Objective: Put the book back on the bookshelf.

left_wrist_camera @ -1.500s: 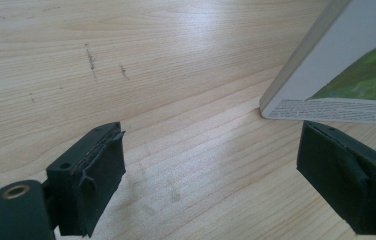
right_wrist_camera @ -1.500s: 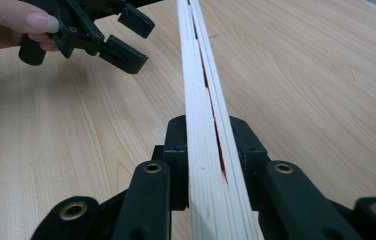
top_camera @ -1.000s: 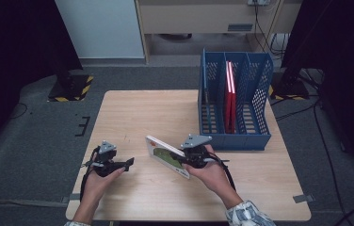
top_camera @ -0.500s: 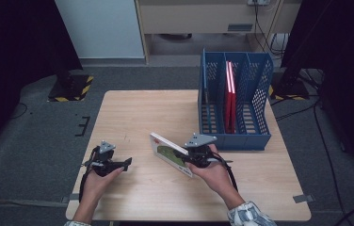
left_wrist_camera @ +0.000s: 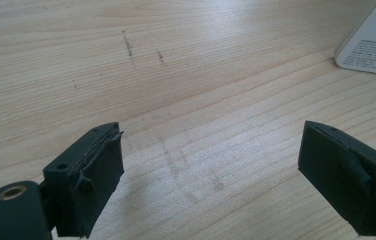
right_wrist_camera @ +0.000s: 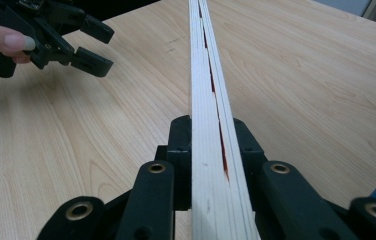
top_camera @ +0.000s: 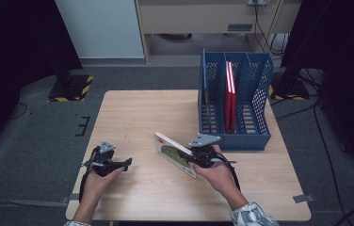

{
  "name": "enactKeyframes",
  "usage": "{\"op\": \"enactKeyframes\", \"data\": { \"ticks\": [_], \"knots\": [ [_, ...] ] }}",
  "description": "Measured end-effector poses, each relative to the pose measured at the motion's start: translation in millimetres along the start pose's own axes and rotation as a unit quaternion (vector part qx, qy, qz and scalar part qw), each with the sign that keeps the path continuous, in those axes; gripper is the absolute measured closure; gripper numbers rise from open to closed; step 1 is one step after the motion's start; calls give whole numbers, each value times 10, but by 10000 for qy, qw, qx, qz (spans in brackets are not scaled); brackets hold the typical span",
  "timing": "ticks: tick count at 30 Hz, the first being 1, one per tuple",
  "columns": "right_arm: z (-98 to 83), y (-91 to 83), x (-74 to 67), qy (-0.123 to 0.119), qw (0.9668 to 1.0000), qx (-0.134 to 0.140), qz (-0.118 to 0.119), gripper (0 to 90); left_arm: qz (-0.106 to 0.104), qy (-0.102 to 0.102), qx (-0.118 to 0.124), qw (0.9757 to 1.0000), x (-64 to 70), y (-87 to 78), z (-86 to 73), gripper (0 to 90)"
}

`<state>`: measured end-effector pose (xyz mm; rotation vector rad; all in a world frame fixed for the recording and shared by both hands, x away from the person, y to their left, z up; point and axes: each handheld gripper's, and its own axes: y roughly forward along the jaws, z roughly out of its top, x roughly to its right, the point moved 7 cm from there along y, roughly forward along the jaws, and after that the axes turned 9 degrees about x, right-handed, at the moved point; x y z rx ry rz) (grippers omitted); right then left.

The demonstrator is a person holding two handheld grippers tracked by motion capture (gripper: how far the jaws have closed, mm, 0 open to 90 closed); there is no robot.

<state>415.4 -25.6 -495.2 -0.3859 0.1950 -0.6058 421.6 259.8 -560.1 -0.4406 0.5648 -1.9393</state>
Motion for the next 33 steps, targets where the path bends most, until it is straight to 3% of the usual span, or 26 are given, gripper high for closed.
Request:
{"op": "enactKeyframes", "data": {
  "ticks": [7,18,24,33],
  "knots": [
    [-47,-16,-1,38,9998,-184,36,749,-18,14,-12,10000,15,7,-3,99],
    [-70,35,-41,-90,9985,-524,97,717,-51,49,-41,10000,35,11,-7,99],
    [-64,31,-24,-121,9984,-552,65,759,-46,42,-24,10000,28,7,-3,100],
    [-48,-8,6,-74,9996,-262,-6,762,-35,26,-2,10000,18,2,3,101]
  ]
}}
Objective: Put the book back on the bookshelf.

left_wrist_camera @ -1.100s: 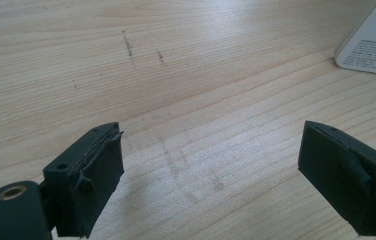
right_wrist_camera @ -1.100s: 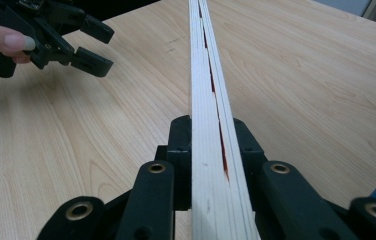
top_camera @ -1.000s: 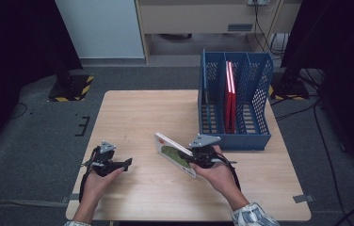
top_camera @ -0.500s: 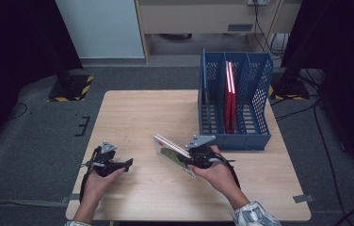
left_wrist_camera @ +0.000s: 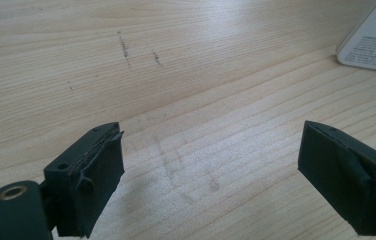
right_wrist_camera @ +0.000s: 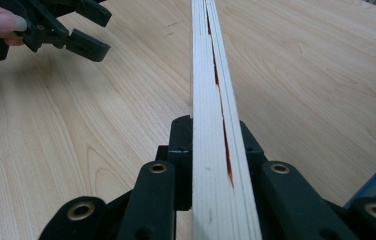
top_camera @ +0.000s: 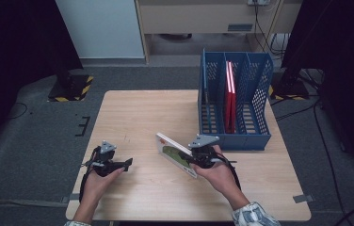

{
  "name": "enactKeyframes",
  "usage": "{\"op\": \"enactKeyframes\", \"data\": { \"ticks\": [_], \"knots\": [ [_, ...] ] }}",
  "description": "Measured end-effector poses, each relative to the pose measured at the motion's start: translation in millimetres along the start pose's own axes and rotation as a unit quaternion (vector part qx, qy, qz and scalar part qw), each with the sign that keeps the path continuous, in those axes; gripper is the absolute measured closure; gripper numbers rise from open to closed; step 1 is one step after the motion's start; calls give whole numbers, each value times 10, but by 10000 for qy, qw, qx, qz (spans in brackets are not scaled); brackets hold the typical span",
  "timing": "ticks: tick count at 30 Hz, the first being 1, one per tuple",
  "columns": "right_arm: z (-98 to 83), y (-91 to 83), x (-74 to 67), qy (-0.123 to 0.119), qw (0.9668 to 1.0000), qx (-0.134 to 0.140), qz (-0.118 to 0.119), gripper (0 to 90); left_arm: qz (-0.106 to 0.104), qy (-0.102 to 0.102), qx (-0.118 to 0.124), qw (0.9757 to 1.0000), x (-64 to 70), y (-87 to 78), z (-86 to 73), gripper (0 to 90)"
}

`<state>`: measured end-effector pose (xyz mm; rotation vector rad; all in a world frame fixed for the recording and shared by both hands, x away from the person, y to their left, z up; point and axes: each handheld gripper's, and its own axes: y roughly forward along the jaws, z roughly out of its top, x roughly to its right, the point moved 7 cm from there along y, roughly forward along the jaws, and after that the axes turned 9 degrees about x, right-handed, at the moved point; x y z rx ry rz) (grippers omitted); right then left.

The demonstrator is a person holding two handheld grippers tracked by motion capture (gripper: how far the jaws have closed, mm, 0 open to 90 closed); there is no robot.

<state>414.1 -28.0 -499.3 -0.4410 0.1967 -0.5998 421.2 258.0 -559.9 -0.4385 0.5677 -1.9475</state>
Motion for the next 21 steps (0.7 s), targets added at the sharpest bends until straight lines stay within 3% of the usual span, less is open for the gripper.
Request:
{"op": "enactKeyframes", "data": {
  "ticks": [14,21],
  "knots": [
    [73,-274,107,157,9986,456,-219,762,136,11,-73,9999,-76,24,-28,89],
    [13,-460,203,287,9972,582,-384,763,171,-25,-88,9998,-107,33,-39,85]
  ]
}}
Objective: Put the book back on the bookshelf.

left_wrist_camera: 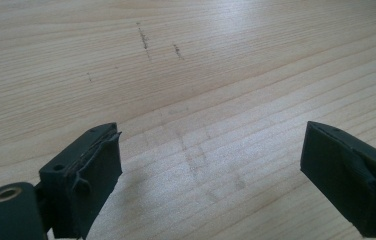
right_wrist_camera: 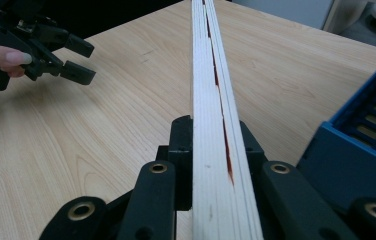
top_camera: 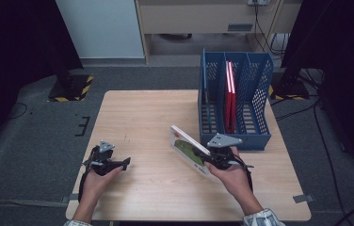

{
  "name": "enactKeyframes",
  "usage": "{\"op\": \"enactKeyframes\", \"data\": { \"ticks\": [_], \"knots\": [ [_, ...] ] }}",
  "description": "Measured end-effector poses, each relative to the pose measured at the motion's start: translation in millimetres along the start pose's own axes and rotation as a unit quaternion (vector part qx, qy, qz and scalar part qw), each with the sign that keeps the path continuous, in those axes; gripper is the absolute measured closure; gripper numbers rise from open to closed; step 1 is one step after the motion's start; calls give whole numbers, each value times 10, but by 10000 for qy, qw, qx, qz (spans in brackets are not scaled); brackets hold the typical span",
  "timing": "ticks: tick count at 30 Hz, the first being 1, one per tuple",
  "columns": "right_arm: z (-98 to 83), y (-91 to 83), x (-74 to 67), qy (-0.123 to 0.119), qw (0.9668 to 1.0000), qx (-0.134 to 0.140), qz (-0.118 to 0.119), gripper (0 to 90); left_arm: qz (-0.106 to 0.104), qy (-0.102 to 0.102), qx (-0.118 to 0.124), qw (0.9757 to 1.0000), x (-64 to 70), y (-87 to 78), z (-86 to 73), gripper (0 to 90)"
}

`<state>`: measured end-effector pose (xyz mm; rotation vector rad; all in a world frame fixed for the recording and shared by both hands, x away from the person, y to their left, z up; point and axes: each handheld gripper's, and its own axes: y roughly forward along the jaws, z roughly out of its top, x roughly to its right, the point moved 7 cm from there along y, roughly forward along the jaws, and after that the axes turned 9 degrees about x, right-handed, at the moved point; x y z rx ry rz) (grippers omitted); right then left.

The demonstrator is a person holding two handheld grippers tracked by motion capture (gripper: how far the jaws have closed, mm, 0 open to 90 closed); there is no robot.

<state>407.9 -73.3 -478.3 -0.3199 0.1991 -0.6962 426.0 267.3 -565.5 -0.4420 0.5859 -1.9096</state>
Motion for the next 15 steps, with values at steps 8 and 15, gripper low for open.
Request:
{"op": "enactKeyframes", "data": {
  "ticks": [8,15],
  "knots": [
    [-39,-121,79,74,9999,63,-104,763,7,-20,-20,10000,0,2,-9,84],
    [-24,-261,84,69,9998,124,-158,762,18,-1,-33,10000,-7,4,-13,83]
  ]
}}
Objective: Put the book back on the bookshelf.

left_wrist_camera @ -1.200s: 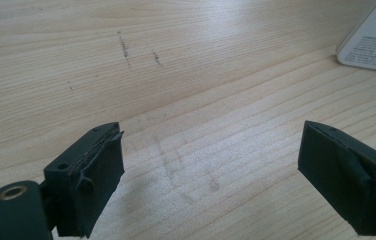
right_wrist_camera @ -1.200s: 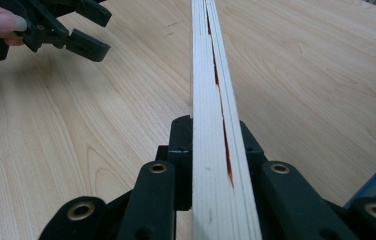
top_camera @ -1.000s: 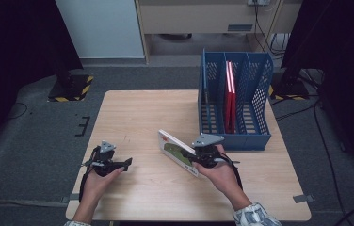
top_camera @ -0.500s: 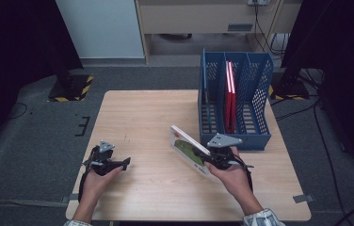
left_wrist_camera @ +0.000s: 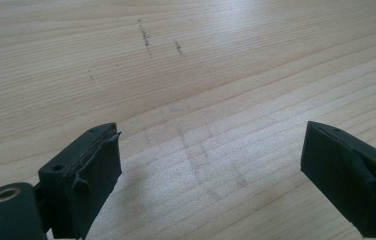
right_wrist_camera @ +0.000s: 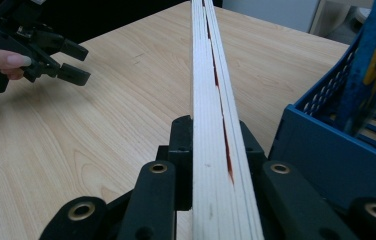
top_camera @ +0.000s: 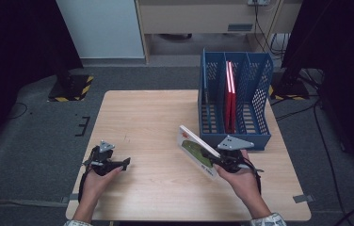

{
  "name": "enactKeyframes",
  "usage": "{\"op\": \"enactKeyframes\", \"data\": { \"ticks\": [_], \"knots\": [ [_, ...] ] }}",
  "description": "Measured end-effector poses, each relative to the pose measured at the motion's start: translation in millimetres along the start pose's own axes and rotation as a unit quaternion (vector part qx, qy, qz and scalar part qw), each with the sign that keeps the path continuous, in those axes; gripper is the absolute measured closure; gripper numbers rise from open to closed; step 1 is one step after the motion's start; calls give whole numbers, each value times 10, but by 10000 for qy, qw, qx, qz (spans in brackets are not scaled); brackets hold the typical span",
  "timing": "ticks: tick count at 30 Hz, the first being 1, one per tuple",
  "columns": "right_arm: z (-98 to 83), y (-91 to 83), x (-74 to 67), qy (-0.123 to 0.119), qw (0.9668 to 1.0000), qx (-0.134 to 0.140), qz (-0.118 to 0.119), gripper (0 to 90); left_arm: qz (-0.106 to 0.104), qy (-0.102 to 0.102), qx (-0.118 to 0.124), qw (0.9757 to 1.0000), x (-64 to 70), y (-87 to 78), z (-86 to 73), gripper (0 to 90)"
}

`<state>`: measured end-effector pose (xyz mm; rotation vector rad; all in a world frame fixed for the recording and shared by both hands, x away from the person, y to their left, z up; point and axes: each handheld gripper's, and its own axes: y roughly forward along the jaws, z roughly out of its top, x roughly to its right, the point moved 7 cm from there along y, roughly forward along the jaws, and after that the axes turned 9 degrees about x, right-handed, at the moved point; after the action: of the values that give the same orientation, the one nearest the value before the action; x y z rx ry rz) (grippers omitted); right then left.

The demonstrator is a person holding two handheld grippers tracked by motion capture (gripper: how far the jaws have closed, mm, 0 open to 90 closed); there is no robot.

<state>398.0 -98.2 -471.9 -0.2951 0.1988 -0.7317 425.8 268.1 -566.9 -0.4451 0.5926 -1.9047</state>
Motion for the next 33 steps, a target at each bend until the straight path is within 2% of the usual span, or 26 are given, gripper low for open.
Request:
{"op": "enactKeyframes", "data": {
  "ticks": [9,25,33],
  "knots": [
    [16,-288,34,15,9999,76,-120,763,46,5,-38,10000,-18,26,-15,59],
    [-30,-567,104,32,9995,108,-292,763,118,-96,-133,9998,-80,104,-62,51],
    [-65,-818,157,103,9988,142,-463,763,90,-62,-187,9998,-52,130,-67,48]
  ]
}}
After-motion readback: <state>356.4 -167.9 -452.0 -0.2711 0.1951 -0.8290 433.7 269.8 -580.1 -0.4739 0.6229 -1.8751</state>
